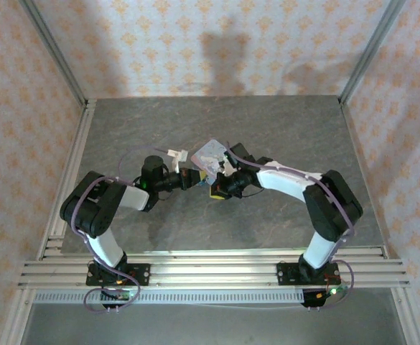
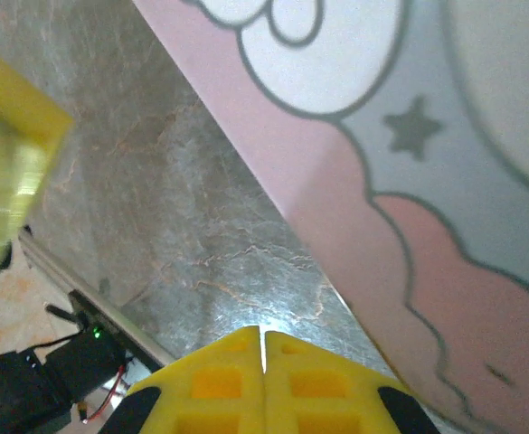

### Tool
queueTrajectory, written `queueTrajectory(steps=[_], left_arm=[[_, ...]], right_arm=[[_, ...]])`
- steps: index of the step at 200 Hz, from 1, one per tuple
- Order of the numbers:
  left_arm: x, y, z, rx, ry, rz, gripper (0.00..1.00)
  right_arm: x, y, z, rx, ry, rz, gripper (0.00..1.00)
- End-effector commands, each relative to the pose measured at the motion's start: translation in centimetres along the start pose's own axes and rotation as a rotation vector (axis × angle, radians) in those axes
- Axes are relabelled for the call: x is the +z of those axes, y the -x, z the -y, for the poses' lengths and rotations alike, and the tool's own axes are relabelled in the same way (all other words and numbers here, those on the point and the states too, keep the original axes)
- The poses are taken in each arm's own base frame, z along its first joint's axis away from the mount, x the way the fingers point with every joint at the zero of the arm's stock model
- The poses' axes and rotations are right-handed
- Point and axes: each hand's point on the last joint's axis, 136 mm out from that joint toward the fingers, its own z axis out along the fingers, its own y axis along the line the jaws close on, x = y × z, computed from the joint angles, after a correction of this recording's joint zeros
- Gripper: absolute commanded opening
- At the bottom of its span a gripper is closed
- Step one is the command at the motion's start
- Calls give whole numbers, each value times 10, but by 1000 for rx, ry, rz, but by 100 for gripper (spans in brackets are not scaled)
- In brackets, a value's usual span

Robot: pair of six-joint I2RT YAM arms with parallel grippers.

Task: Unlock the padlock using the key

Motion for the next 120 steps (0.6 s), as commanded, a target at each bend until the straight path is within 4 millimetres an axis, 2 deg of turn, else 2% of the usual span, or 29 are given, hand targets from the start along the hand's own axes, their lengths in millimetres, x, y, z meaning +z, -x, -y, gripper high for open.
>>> queueTrajectory(steps=[1,9,33,54,71,82,99,120], left_arm=[[-8,-5,-12,69,88,4,0],[-12,-6,-15,79,115,0,0],[-20,-4,-20,96,182,1,18],[-25,-2,-27,110,236,-12,31],[-25,-3,-33,127,263,-41,37],[-24,-4,-38,136,283,-57,44],[-19,-2,-43,133,285,-70,46],[-9,1,-43,124,248,-87,46]], right_arm=[[-23,11,8,11,-93,133,0],[-27,13,10,8,-123,168,0],[-33,15,7,-23,-192,263,0],[-30,14,4,-33,-234,331,0],[-26,14,3,-27,-257,389,0],[-21,14,1,-29,-259,414,3],[-10,14,-3,-39,-257,424,4],[5,14,5,-35,-286,398,4]])
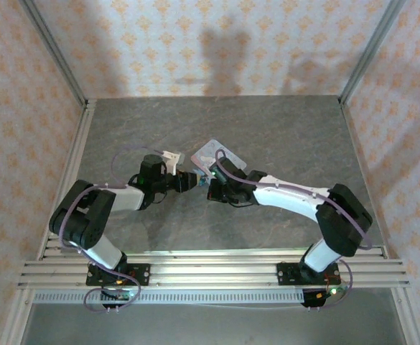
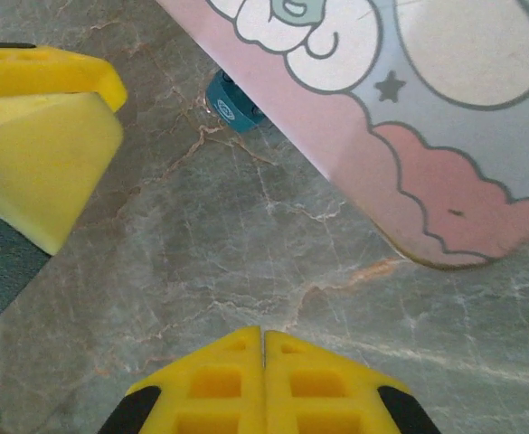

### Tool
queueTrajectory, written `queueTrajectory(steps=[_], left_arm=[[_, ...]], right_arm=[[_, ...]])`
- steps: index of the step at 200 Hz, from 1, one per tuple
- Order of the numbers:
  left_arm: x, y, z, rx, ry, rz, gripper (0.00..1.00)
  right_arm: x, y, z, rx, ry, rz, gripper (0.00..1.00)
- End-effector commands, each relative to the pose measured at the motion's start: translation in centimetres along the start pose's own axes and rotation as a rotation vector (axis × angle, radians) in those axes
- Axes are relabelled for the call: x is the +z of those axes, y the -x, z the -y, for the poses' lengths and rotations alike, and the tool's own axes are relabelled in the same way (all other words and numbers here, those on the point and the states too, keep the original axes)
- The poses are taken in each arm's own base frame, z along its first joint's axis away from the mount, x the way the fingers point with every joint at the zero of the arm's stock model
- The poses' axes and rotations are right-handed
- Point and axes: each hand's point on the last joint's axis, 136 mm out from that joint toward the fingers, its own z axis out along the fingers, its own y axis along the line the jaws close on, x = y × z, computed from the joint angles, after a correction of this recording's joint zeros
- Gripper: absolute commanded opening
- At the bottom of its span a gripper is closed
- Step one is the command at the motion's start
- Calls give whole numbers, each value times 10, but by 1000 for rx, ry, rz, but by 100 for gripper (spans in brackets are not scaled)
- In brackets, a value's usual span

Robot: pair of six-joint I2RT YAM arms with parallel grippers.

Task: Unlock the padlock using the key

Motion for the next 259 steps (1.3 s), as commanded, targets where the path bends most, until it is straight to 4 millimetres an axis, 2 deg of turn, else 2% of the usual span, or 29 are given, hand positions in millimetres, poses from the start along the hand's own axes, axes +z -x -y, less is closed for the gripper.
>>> queueTrajectory(steps=[1,22,49,117,161,203,236,259], left_arm=[[10,5,-5,23,-7,-26,46],[19,4,-5,12,-36,-37,45],[31,-6,-1,6,-68,-67,42],[42,-21,15,1,-110,-89,39],[40,-19,12,3,-81,-86,39],[40,-13,2,-41,-65,-65,38],[25,-10,-18,-101,-3,-17,38],[10,-12,-32,-131,79,-5,38]], right_arm=[[15,11,8,24,-54,63,4],[22,13,17,17,-83,65,3],[26,17,37,44,-108,62,2],[20,25,61,66,-107,77,1],[20,28,47,111,7,138,5],[27,29,20,75,35,211,9],[38,37,18,62,-43,271,22],[37,47,20,27,-169,319,32]])
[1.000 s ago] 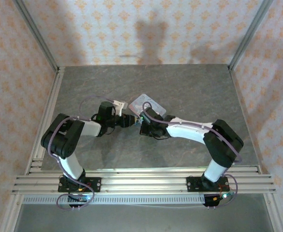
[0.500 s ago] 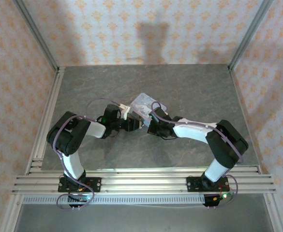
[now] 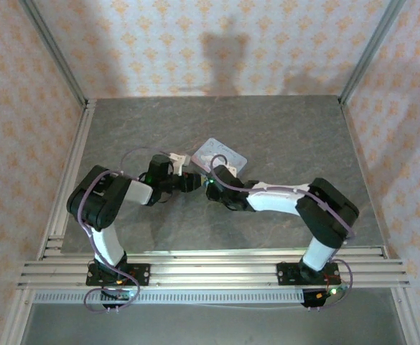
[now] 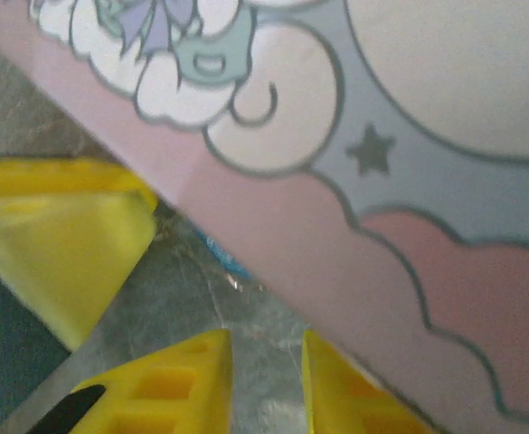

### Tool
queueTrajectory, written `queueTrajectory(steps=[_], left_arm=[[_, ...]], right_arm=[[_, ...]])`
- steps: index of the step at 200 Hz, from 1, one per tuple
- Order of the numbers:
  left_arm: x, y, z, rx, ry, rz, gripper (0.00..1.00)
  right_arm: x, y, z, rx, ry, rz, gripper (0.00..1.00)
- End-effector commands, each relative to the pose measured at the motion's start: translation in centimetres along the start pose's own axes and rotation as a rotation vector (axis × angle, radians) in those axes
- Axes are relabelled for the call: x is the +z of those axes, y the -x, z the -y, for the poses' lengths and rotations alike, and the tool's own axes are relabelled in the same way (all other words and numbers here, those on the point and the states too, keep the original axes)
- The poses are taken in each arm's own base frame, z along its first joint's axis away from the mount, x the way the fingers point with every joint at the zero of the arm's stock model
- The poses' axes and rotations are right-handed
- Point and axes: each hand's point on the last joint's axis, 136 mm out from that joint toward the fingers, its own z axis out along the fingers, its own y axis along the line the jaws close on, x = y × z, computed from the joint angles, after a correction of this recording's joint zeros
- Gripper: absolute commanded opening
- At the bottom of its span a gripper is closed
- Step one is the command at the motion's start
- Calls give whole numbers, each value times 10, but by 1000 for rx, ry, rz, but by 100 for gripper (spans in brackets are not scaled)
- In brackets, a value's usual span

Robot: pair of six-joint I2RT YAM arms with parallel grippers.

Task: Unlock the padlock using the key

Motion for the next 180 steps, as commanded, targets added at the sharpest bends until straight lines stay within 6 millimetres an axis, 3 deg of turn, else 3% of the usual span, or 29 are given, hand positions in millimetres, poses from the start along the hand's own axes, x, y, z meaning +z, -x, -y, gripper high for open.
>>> queueTrajectory(steps=[1,33,88,180], left_arm=[[-18,9,-10,-24,77,57,38],[-34,7,-23,-49,160,65,39],[-56,3,-40,-95,280,73,39],[-79,-1,-41,-76,328,84,39]], right_arm=[[-1,26,2,-30,-135,123,32],[1,29,4,-105,-303,151,38],[9,28,-2,-185,-488,160,40],[29,29,-8,-166,-526,164,39]])
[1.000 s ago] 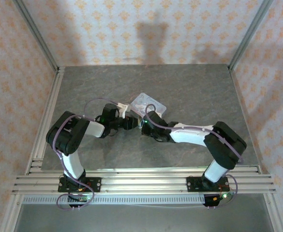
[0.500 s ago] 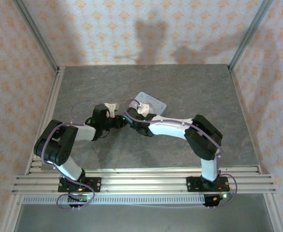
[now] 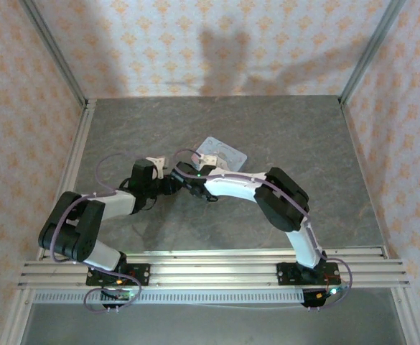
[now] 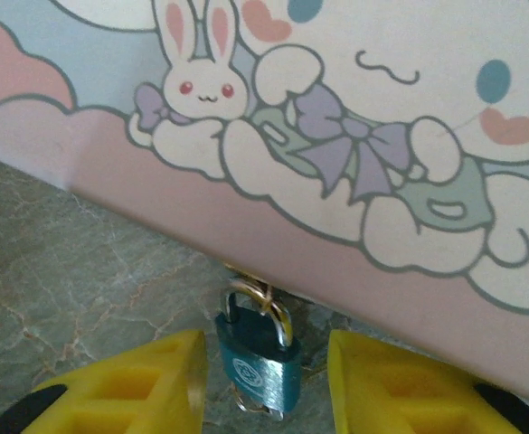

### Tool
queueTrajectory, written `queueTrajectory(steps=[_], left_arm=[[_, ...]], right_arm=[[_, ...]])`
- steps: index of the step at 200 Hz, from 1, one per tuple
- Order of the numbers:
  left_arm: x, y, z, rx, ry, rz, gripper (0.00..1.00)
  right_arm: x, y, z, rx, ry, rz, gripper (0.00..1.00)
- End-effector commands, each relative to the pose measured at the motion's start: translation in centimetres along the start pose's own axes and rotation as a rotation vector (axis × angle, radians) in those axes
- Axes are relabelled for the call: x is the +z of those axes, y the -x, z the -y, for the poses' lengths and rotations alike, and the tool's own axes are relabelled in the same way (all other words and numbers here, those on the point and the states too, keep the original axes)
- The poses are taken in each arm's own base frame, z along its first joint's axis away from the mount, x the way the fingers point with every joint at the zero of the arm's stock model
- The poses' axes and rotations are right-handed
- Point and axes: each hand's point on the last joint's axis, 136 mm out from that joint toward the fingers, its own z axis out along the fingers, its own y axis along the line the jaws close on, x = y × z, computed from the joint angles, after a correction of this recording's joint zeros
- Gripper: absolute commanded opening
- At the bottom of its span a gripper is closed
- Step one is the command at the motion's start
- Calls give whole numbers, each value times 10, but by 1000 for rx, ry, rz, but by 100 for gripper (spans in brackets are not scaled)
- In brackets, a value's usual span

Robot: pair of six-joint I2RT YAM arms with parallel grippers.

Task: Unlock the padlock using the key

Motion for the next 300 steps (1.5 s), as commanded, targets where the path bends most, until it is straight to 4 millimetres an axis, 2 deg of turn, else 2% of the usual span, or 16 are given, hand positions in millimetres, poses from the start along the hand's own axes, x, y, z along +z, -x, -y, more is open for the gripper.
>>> queueTrajectory(steps=[1,69,142,183,197,232,273,300], left_arm=[[-8,-1,-9,10,39,4,39],[-22,-2,-15,13,56,23,39],[-26,-3,-15,18,53,27,40],[-25,-4,-14,21,44,21,40],[-25,-5,-14,23,42,18,40],[-24,-7,-12,28,28,4,40],[-26,-8,-2,30,-24,-14,40],[-35,4,25,-81,-140,6,40]], right_arm=[[5,2,6,-13,-61,21,39],[15,6,-4,-42,-92,25,39],[31,7,7,-13,-118,-5,37],[42,7,6,41,-71,-59,25],[45,8,4,52,-52,-72,15],[41,12,1,58,-1,-76,0],[29,7,-11,112,196,-114,0],[9,15,-14,257,411,-152,0]])
